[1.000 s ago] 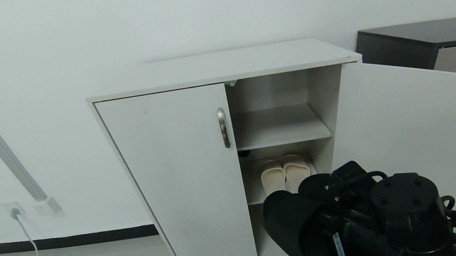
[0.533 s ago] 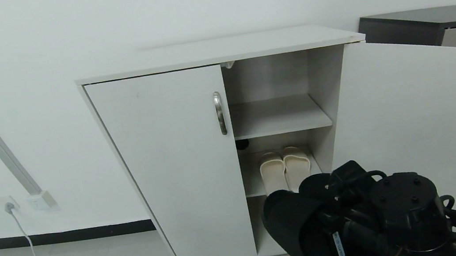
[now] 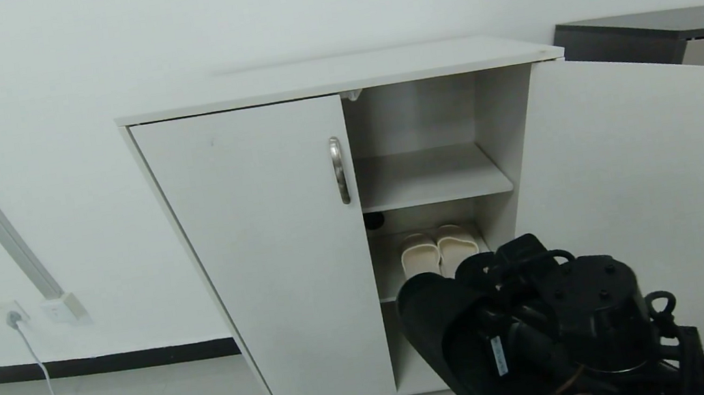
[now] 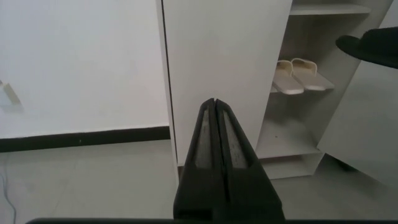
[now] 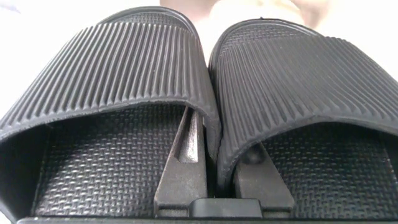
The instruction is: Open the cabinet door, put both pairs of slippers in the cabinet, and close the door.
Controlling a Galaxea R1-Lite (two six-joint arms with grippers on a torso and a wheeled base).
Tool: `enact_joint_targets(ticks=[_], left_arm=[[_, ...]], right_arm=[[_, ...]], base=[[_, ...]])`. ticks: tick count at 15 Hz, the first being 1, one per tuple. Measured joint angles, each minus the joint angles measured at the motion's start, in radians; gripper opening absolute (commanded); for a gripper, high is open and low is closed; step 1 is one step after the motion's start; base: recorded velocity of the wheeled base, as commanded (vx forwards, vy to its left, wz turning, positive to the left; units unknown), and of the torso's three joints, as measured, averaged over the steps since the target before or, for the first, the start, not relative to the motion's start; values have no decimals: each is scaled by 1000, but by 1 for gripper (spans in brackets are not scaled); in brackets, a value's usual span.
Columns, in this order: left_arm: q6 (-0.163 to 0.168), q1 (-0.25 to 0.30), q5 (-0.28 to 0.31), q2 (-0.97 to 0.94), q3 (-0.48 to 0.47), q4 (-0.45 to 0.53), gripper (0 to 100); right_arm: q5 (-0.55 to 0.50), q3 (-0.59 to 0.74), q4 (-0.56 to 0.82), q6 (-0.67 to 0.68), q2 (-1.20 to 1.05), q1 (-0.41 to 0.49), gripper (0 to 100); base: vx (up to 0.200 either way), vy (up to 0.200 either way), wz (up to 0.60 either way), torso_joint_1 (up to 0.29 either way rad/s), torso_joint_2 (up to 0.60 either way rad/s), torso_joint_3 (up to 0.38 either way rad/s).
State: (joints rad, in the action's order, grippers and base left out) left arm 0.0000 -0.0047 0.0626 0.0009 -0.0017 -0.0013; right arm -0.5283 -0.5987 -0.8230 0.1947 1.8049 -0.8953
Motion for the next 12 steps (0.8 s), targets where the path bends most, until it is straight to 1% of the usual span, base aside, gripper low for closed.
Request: enact_joint_targets(ticks=[2,3,6,7,8,9,12], left_arm=[[0,1,0,0,0,0,0],[-1,1,0,0,0,0,0],[0,1,0,0,0,0,0],[0,1,0,0,0,0,0],[-1,1,0,0,0,0,0],[-1,1,0,0,0,0,0],[-1,1,1,0,0,0,0]], right_arm=[[-88,-150,146,78,55,-6,0],[-127,-245,260,129,81,-10,0],[-224,-543,698,304,141,-19,0],[-261,-625,783,341,156,-20,0],[-299,-690,831,354,169,-21,0],[-308,-726,827,331,178,-20,0],[-309,-756,687,220,192,0,0]], base=[[0,0,0,0,0,0],[0,0,0,0,0,0],[0,0,0,0,0,0],[0,0,0,0,0,0],[0,0,0,0,0,0],[0,0,0,0,0,0],[0,0,0,0,0,0]])
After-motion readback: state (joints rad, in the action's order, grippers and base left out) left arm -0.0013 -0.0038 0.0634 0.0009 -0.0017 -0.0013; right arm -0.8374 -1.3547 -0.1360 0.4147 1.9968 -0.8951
